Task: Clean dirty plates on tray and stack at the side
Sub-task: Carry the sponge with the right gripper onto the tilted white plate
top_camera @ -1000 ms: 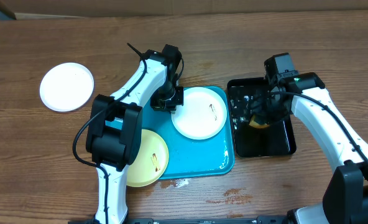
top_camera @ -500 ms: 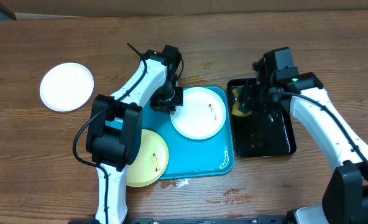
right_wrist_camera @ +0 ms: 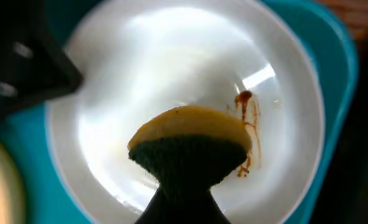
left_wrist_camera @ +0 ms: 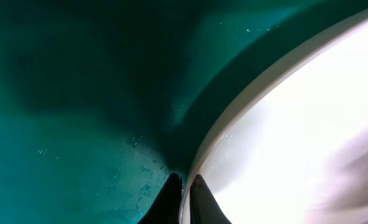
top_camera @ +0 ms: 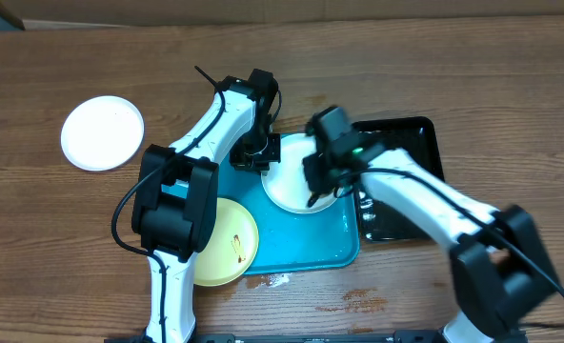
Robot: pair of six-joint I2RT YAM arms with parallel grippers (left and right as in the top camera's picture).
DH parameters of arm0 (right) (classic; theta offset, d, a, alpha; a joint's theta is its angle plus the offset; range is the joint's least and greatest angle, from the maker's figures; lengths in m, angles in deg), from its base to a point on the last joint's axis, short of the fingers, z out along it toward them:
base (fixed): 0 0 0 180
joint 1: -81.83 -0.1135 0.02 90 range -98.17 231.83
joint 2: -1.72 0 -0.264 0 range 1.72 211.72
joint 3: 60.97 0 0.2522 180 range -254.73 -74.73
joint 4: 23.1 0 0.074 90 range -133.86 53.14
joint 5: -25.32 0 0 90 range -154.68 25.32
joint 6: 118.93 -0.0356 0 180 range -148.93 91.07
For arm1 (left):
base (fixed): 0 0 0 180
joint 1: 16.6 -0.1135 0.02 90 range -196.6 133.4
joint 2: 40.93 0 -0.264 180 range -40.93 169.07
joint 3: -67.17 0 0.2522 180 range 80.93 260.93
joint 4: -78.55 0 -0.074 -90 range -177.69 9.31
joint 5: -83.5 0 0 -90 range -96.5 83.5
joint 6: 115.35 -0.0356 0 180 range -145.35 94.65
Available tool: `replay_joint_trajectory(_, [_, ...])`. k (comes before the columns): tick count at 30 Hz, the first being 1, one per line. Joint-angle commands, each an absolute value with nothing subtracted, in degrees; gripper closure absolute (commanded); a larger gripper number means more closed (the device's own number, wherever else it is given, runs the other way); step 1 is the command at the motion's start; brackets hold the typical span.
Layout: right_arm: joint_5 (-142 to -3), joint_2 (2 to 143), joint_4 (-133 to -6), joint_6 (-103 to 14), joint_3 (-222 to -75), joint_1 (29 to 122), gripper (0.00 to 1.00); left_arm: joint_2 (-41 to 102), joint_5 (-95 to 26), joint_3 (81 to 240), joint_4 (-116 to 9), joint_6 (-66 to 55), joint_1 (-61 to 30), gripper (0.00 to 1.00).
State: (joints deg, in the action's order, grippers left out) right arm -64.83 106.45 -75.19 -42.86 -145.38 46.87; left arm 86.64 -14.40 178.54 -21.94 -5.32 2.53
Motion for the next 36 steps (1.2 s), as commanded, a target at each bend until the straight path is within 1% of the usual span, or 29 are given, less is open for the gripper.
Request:
replay_joint_trajectory(1, [-54.95,108.02,-74.01,-40.65,-145.07,45.66,0.96,87.86,-10.4,178.03,-22.13,-3.5,2.55,0.94])
replay_joint_trajectory(4, [-54.66,108.26,-72.34,-40.68,-145.07,45.66,0.96,87.86,-10.38,178.03,-22.18,-3.5,2.55,0.94])
replay_joint_trajectory(5, [-54.66,108.26,-71.91,-40.7,-145.05,45.69,0.94,87.86,-10.38,178.03,-22.18,-3.5,2.55,0.94])
replay_joint_trajectory(6, [-54.68,108.26,-71.54,-40.68,-145.07,45.66,0.9,87.86,-10.38,178.03,-22.16,-3.48,2.55,0.94])
replay_joint_trajectory(7, [-54.88,108.26,-71.36,-40.68,-145.07,45.66,0.76,87.86,-10.38,178.03,-22.16,-3.5,2.55,0.94])
replay_joint_trajectory(8, [-54.9,108.26,-71.27,-40.68,-145.07,45.66,0.6,87.86,-10.4,178.03,-22.16,-3.5,2.55,0.94])
replay_joint_trajectory(9, [-54.88,108.26,-71.32,-40.65,-145.07,45.66,0.46,87.86,-10.4,178.03,-22.16,-3.5,2.55,0.93])
replay_joint_trajectory(10, [-54.9,108.26,-71.36,-40.68,-145.1,45.66,0.27,87.86,-10.38,178.03,-22.16,-3.5,2.55,0.93])
replay_joint_trajectory(11, [-55.32,108.24,-71.6,-40.65,-145.27,45.66,0.18,87.86,-10.38,178.03,-22.16,-3.5,2.55,0.92])
replay_joint_trajectory(13, [-56.65,108.24,-72.28,-40.65,-145.75,45.66,0.13,87.86,-10.38,178.03,-22.16,-3.5,2.55,0.9])
replay_joint_trajectory(15, [-57.22,108.24,-72.91,-40.65,-145.77,45.66,0.12,87.86,-10.38,178.03,-22.18,-3.5,2.53,0.89])
replay_joint_trajectory(18, [-57.2,108.26,-74.66,-40.63,-145.4,45.73,0.12,87.86,-10.38,178.03,-22.16,-3.5,2.53,0.89])
replay_joint_trajectory(19, [-57.22,108.26,-74.71,-40.65,-145.14,45.73,0.14,87.88,-10.38,178.03,-22.18,-3.5,2.53,0.89])
replay_joint_trajectory(22, [-57.24,108.26,-73.96,-40.68,-143.85,45.73,0.23,87.86,-10.4,178.03,-22.33,-3.48,2.53,0.91])
replay_joint_trajectory(25, [-57.26,108.26,-73.46,-40.87,-142.65,45.71,0.28,87.86,-10.4,178.03,-22.37,-3.48,2.53,0.95])
replay_joint_trajectory(28, [-57.24,108.26,-73.28,-40.85,-142.39,45.73,0.38,87.86,-10.4,178.03,-22.37,-3.48,2.55,0.96])
replay_joint_trajectory(31, [-57.2,108.26,-73.11,-40.85,-142.39,45.73,0.53,87.86,-10.6,178.03,-22.37,-3.48,2.55,0.96])
replay_joint_trajectory(35, [-56.04,108.26,-73.07,-40.85,-142.39,45.86,0.86,87.86,-10.58,178.03,-22.35,-3.5,2.55,0.96])
replay_joint_trajectory(36, [-54.79,108.26,-73.11,-40.83,-142.36,45.9,0.96,87.86,-10.58,178.03,-22.35,-3.5,2.55,0.96])
